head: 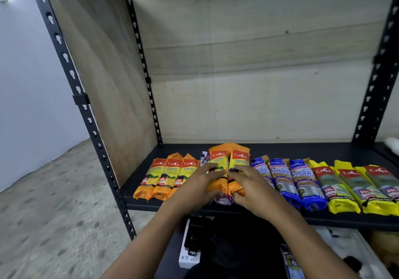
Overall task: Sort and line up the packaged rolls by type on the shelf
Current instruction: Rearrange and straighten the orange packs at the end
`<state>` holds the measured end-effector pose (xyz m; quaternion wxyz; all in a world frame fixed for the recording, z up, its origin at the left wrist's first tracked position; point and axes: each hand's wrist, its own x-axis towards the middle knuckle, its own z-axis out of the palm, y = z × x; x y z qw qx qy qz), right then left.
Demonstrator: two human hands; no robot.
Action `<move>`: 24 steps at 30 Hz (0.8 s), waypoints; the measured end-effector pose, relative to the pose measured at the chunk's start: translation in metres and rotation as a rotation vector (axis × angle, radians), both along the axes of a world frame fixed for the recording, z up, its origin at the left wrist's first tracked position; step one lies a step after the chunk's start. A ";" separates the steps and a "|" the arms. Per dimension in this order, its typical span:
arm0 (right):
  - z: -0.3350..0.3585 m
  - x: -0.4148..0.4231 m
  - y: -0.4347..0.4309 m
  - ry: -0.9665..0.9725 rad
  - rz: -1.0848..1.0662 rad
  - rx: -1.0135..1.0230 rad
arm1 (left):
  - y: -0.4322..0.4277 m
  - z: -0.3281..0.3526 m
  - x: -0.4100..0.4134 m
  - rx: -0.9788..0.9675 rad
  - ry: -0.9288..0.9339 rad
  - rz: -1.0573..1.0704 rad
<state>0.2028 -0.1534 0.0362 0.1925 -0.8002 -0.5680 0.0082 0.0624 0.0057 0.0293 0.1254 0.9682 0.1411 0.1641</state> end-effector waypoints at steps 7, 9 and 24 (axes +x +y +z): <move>0.003 -0.009 0.009 -0.016 0.019 0.170 | 0.008 0.004 -0.017 0.038 -0.077 0.008; 0.005 -0.015 0.016 -0.009 0.056 0.218 | 0.016 0.007 -0.029 0.084 -0.102 0.021; -0.015 -0.084 0.108 0.058 0.297 0.327 | 0.093 0.000 -0.124 0.119 -0.089 0.202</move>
